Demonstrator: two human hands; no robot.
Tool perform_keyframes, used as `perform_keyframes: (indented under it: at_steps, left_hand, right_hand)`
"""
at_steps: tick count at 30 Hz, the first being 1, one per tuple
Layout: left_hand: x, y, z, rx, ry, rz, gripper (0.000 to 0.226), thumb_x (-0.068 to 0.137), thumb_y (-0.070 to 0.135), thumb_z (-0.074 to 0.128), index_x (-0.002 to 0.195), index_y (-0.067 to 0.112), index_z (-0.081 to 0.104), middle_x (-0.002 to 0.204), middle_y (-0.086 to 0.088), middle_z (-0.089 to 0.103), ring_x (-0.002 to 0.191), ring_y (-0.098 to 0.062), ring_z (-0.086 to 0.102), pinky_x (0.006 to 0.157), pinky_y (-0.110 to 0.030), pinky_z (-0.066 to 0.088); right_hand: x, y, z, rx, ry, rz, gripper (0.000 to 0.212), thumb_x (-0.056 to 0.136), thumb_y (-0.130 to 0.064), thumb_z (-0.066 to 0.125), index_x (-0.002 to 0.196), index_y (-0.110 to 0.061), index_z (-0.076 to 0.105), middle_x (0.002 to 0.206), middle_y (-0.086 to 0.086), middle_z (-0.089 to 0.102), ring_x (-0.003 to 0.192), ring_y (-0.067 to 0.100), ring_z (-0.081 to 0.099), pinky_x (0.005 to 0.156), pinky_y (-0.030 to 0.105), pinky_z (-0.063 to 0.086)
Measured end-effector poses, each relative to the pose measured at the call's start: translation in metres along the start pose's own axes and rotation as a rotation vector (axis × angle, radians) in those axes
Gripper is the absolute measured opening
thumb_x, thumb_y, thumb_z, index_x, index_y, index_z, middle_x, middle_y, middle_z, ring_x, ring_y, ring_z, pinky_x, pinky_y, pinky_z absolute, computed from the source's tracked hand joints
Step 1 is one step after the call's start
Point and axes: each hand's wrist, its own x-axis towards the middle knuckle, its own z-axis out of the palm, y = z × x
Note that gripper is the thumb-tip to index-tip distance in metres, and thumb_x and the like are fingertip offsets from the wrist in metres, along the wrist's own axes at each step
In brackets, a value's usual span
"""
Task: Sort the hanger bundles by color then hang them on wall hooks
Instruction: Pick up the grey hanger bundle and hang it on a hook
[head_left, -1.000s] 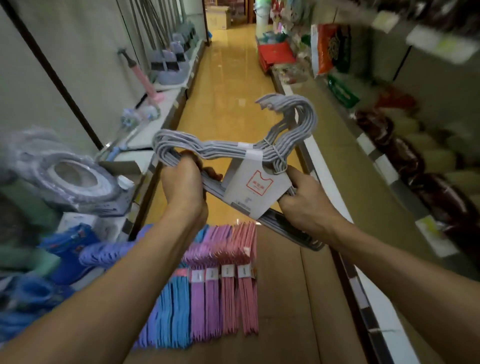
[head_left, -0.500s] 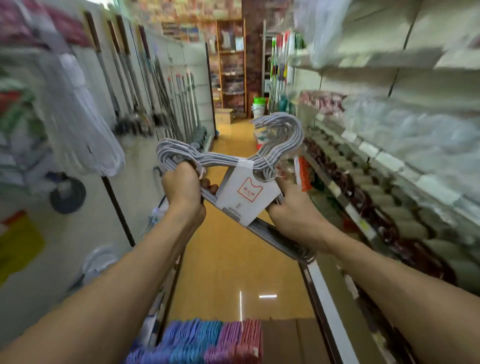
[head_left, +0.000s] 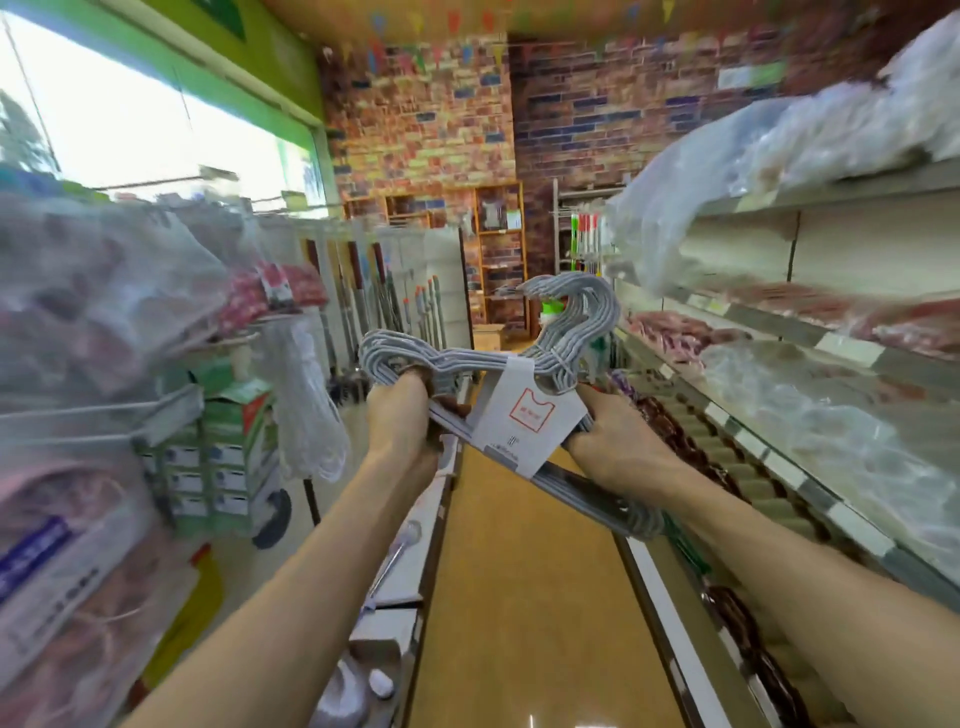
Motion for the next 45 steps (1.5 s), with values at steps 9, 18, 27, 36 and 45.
perform_keyframes:
  at_steps: [9, 18, 27, 36, 45]
  left_hand:
    - [-0.055, 0.07, -0.009, 0.106, 0.086, 0.251, 0.022, 0.095, 0.001, 0.045, 0.074, 0.008, 0.051, 0.043, 0.002, 0.05, 0.05, -0.023, 0.053, 0.058, -0.038, 0.049]
    - [-0.122, 0.132, -0.045, 0.145, 0.313, 0.427, 0.017, 0.092, 0.006, 0.051, 0.103, -0.005, 0.058, 0.062, -0.008, 0.053, 0.055, -0.025, 0.054, 0.055, -0.036, 0.052]
    - [-0.227, 0.174, -0.104, 0.305, 0.609, 0.611, 0.018, 0.093, 0.006, 0.051, 0.078, 0.009, 0.061, 0.054, 0.003, 0.057, 0.053, -0.022, 0.057, 0.061, -0.038, 0.05]
    - [-0.338, 0.224, -0.154, 0.416, 0.871, 0.79, 0.022, 0.093, 0.004, 0.049, 0.109, -0.009, 0.056, 0.074, -0.006, 0.052, 0.05, -0.015, 0.053, 0.063, -0.039, 0.055]
    - [-0.457, 0.274, -0.193, 0.426, 1.125, 0.936, 0.01, 0.094, 0.006, 0.047, 0.098, 0.002, 0.055, 0.07, -0.01, 0.052, 0.055, -0.021, 0.055, 0.059, -0.035, 0.053]
  right_hand:
    - [-0.017, -0.051, -0.015, 0.122, -0.051, -0.18, 0.027, 0.093, -0.009, 0.055, 0.111, -0.029, 0.055, 0.094, -0.012, 0.061, 0.085, 0.013, 0.055, 0.065, 0.019, 0.038]
    - [-0.039, -0.117, -0.012, 0.189, -0.188, -0.416, 0.041, 0.088, -0.001, 0.053, 0.124, -0.018, 0.061, 0.115, -0.004, 0.066, 0.108, 0.019, 0.059, 0.088, 0.031, 0.047]
    - [-0.092, -0.178, 0.043, 0.344, -0.334, -0.671, 0.031, 0.086, 0.001, 0.057, 0.112, -0.016, 0.064, 0.104, -0.003, 0.068, 0.098, 0.02, 0.062, 0.075, 0.024, 0.046]
    - [-0.167, -0.258, 0.083, 0.569, -0.526, -0.888, 0.034, 0.085, 0.003, 0.057, 0.111, -0.016, 0.066, 0.107, 0.002, 0.072, 0.098, 0.023, 0.064, 0.085, 0.038, 0.052]
    - [-0.266, -0.348, 0.104, 0.756, -0.721, -1.084, 0.043, 0.083, 0.007, 0.057, 0.101, -0.032, 0.059, 0.093, -0.016, 0.067, 0.096, 0.019, 0.064, 0.083, 0.035, 0.053]
